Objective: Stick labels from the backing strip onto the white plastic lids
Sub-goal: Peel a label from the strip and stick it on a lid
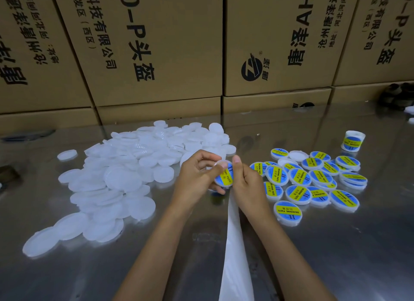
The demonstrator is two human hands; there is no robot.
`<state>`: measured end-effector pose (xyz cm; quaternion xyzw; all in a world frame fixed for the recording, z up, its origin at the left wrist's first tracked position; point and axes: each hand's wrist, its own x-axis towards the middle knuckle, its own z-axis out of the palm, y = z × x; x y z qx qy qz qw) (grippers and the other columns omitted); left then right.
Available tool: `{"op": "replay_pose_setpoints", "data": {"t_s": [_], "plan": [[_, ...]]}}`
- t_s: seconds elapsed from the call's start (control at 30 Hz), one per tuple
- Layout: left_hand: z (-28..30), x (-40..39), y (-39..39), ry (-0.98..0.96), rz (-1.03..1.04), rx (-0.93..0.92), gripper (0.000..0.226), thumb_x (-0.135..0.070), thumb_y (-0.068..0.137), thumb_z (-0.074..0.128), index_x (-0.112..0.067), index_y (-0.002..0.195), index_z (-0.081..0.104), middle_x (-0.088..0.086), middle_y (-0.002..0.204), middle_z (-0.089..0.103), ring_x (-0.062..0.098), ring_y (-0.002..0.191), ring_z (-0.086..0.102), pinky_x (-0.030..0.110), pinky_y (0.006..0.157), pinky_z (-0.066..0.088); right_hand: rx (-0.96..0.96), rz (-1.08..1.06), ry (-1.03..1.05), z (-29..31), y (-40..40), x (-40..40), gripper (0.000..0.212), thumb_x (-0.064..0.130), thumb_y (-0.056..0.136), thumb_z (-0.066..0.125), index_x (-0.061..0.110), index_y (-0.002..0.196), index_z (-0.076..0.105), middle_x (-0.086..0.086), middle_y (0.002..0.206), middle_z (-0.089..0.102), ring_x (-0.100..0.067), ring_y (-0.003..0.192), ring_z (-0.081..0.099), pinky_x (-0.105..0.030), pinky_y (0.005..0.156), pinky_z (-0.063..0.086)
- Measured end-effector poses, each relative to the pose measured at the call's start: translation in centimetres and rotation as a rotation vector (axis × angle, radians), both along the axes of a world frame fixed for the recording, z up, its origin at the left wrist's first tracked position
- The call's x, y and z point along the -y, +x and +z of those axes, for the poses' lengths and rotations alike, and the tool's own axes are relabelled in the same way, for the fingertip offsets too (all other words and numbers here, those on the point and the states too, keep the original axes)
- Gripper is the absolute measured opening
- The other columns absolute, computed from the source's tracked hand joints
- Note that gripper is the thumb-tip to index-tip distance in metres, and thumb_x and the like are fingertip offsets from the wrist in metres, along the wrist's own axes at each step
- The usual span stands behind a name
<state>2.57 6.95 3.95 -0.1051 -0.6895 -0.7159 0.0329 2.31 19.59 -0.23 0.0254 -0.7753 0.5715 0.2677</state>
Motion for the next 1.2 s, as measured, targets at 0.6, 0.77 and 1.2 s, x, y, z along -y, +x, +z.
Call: {"op": "replay_pose_setpoints", "data": {"t_s": [0.6,0.77,1.2], "plan": [[-0.24,0.31,-0.41,0.113,0.077,0.045,0.014,-0.016,0.092,0.072,-0.006,0.097,0.064,0.008,0.086,0.078,0.022,0.078,0.076,0.03,0.059,0.06,0.0,0.12,0.026,-0.14,0.14,-0.18,0.041,0.044,0.103,0.042,0.012,0.082,0.057,0.004,0.067,0.058,-0.009,0.064,0.054,-0.032,0.062,0.045],[-0.11,0.13,-0.41,0.104,0.045,0.06,0.018,-0.02,0.096,0.067,-0.003,0.105,0.064,0.01,0.087,0.077,0.025,0.077,0.076,0.028,0.06,0.06,0.025,0.135,-0.045,-0.11,0.09,-0.4,0.034,0.036,0.105,0.04,0.017,0.096,0.067,0.002,0.084,0.07,-0.01,0.081,0.065,-0.03,0.072,0.051],[-0.11,0.18,-0.6,0.102,0.0,0.128,0.023,-0.003,0.089,0.073,-0.008,0.109,0.065,0.016,0.098,0.075,0.026,0.081,0.076,0.031,0.06,0.06,0.001,0.138,-0.076,0.21,0.2,-0.52,0.04,0.029,0.105,0.046,0.028,0.066,0.051,0.016,0.055,0.046,0.0,0.056,0.042,-0.015,0.055,0.034]]}}
